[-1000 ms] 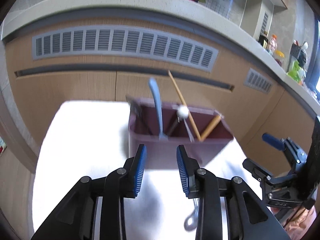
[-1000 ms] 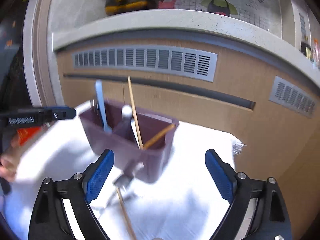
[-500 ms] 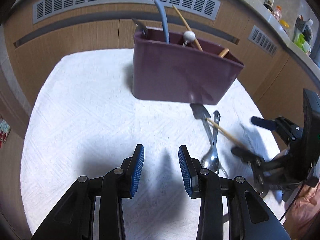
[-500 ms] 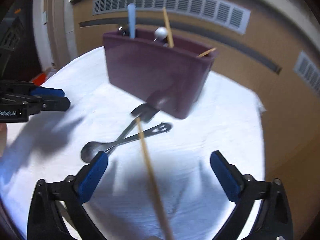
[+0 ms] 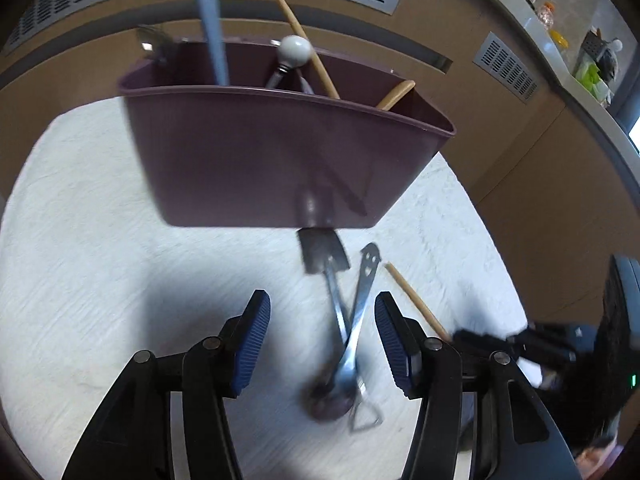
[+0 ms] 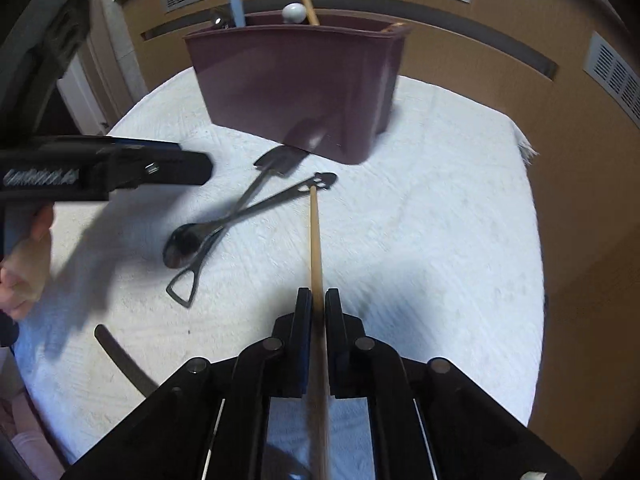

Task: Organize utensils
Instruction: 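Grasp the small metal spatula with the left tool while the right tool grasps a single wooden chopstick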

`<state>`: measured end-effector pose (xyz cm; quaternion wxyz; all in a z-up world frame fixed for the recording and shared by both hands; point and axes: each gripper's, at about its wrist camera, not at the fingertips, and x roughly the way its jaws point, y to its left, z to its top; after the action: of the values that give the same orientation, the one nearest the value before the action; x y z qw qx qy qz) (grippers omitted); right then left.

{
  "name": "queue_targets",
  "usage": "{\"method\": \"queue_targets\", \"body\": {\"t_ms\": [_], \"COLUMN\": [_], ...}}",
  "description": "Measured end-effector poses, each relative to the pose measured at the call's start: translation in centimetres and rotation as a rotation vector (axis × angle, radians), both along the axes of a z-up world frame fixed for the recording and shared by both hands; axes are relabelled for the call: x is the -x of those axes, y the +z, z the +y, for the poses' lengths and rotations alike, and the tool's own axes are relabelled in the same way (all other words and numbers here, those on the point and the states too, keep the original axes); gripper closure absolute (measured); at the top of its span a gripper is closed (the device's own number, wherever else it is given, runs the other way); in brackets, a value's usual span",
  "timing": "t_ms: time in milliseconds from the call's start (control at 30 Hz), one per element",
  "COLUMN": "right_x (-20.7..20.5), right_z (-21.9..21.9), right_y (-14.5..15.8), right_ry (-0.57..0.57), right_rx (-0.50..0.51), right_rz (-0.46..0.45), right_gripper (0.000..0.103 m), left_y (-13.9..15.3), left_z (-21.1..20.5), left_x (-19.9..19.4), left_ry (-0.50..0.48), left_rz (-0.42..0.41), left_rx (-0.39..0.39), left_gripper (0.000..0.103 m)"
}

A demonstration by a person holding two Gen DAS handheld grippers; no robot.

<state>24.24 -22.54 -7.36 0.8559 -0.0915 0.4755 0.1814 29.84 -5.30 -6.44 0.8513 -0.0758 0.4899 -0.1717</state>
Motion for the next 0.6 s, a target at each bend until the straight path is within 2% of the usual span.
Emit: {"method": "queue_targets", "body": {"t_ms": [100,200,333,400,500,600], "right_x": [0.7,1.2,1.7,1.7,1.4,1.1], "right_z": [-1.5,-2.3,-2.0,-1.9,-1.2,-1.4], "right_y": [0.2,0.0,-0.1,-0.1,-0.1,-0.1], "right_ry": [-0.044,-0.066,-0.066,-0.064,-0.068,-0.076], "right_rx": [-0.009,-0.027,-0.016,-0.017,-0.019,-0.047], "right_rz": [-0.014,-0.012,-0.039,-0.042,-0.04,-0.024], "right_gripper": [0.098,0.097,0.097,0.095,0.094,0.089], "left_y": [-0.7,-1.5,-2.1,-2.1,-2.1,-2.1], "left_z": [-1.8,-3.4,-4.4,-4.4,-4.1,-3.3], "left_x": [-1.5,-2.5,-2.9,-2.9,-2.4,-1.4], "left_ry": [0.009,0.034,0.046,0.047,0.032,0.009], "left_rz": [0.015,0.01,-0.002,-0.006,-0.008,-0.016], "left_rx": [-0.032,-0.129,-0.21,-0.233,-0.227,-0.228], "left_gripper": [0.048,0.048,0.052,0.059,0.069,0.069]}}
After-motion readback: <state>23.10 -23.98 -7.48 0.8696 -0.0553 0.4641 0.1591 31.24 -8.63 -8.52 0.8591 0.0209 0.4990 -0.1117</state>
